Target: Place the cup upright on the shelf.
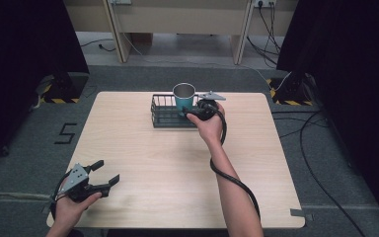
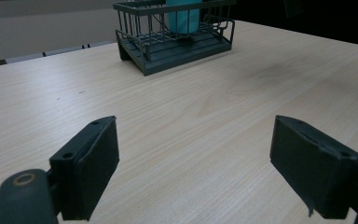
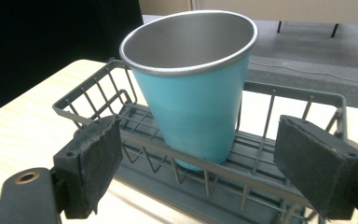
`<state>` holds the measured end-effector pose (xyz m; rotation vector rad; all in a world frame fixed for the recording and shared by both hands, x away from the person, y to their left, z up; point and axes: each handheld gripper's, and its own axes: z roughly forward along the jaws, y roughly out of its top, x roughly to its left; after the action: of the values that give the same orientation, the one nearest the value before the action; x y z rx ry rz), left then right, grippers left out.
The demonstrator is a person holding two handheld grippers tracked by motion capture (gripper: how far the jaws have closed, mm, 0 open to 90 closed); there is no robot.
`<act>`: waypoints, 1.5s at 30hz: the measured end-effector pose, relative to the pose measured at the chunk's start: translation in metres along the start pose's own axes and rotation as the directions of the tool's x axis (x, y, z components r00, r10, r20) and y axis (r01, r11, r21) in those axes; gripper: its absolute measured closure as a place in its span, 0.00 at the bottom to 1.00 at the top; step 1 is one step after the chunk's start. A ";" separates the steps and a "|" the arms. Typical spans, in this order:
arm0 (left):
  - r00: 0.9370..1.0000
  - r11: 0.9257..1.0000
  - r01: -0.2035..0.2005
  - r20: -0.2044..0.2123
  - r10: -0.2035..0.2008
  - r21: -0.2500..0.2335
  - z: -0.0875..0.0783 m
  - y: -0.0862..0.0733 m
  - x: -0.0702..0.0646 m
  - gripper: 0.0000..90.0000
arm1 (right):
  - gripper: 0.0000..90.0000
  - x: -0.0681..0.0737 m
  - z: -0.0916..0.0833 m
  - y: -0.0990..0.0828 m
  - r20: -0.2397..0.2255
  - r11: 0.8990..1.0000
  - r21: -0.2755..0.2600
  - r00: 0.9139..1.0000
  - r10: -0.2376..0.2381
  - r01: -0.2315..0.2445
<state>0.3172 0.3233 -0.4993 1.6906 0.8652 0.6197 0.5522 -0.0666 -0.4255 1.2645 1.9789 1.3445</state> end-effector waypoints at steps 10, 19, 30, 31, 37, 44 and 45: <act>1.000 1.000 0.000 -0.002 0.000 0.001 0.000 0.000 0.000 0.17 | 0.20 0.001 -0.014 -0.005 -0.002 1.000 0.007 1.000 -0.020 0.020; 1.000 1.000 -0.003 -0.003 0.003 0.003 0.000 0.000 0.000 0.17 | 0.22 -0.001 -0.030 -0.012 0.001 0.999 -0.001 0.999 -0.035 0.035; 1.000 1.000 -0.004 -0.005 0.004 0.006 0.000 0.000 0.000 0.17 | 0.23 -0.004 -0.047 -0.023 -0.002 0.999 0.003 0.999 -0.040 0.040; 1.000 1.000 -0.004 -0.005 0.004 0.006 0.000 0.000 0.000 0.17 | 0.24 -0.004 -0.048 -0.024 -0.001 0.999 0.002 0.999 -0.040 0.040; 1.000 1.000 -0.005 -0.005 0.005 0.006 0.000 0.000 0.000 0.17 | 0.25 -0.005 -0.059 -0.030 -0.003 0.999 0.007 0.999 -0.045 0.045; 1.000 1.000 -0.005 -0.007 0.005 0.008 0.000 0.000 0.000 0.17 | 0.26 -0.009 -0.073 -0.040 -0.001 0.999 0.011 0.999 -0.048 0.048; 1.000 1.000 -0.003 -0.007 0.003 0.007 0.000 0.000 0.000 0.17 | 0.26 -0.009 -0.076 -0.041 0.001 0.999 0.013 0.999 -0.047 0.047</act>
<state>0.3173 0.3236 -0.4999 1.6976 0.8708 0.6256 0.4817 -0.1167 -0.4305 1.2164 2.0072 1.3104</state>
